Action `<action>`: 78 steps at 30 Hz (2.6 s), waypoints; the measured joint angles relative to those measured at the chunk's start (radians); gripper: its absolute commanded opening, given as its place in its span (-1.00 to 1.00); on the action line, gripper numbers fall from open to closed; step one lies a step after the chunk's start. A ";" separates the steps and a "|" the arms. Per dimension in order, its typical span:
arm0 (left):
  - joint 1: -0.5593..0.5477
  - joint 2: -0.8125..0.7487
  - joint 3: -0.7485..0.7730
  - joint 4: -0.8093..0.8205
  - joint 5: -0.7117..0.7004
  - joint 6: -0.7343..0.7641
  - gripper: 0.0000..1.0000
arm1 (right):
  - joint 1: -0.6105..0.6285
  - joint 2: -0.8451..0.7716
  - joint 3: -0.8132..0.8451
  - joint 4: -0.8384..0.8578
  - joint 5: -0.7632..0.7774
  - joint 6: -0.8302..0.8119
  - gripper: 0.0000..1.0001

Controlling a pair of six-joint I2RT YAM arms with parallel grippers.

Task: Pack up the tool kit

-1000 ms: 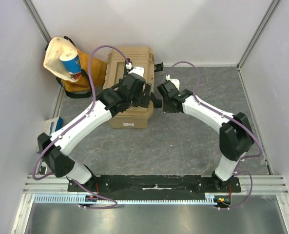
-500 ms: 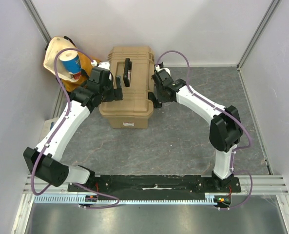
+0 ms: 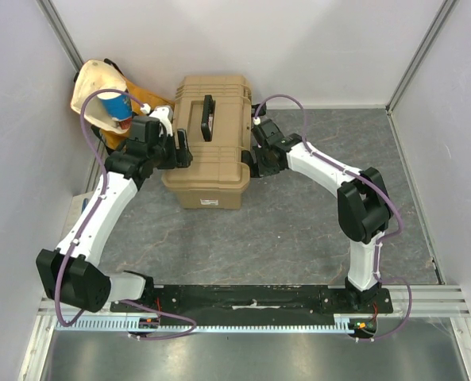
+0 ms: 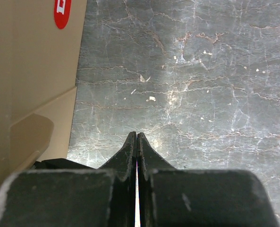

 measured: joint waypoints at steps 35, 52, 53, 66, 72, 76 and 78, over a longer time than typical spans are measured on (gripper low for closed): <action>0.129 0.001 0.137 0.085 0.165 -0.060 0.81 | -0.080 -0.299 -0.216 0.300 0.114 0.291 0.31; 0.164 0.255 0.184 0.083 0.192 -0.082 0.62 | -0.101 -0.196 -0.153 0.528 -0.357 0.226 -0.53; 0.164 0.241 0.165 0.093 0.193 -0.080 0.61 | -0.108 -0.196 -0.158 0.537 -0.386 0.227 -0.52; 0.175 -0.051 -0.093 0.063 0.246 -0.064 0.53 | -0.064 -0.367 -0.371 0.587 -0.528 0.174 -0.49; 0.168 -0.246 -0.169 -0.060 0.322 -0.040 0.62 | 0.040 -0.585 -0.544 0.525 -0.522 0.126 -0.36; 0.161 -0.376 -0.207 -0.121 0.354 -0.038 0.68 | 0.072 -0.687 -0.578 0.415 -0.444 0.112 -0.25; 0.157 -0.396 -0.201 -0.133 0.338 -0.038 0.68 | 0.063 -0.693 -0.555 0.364 -0.356 0.119 -0.22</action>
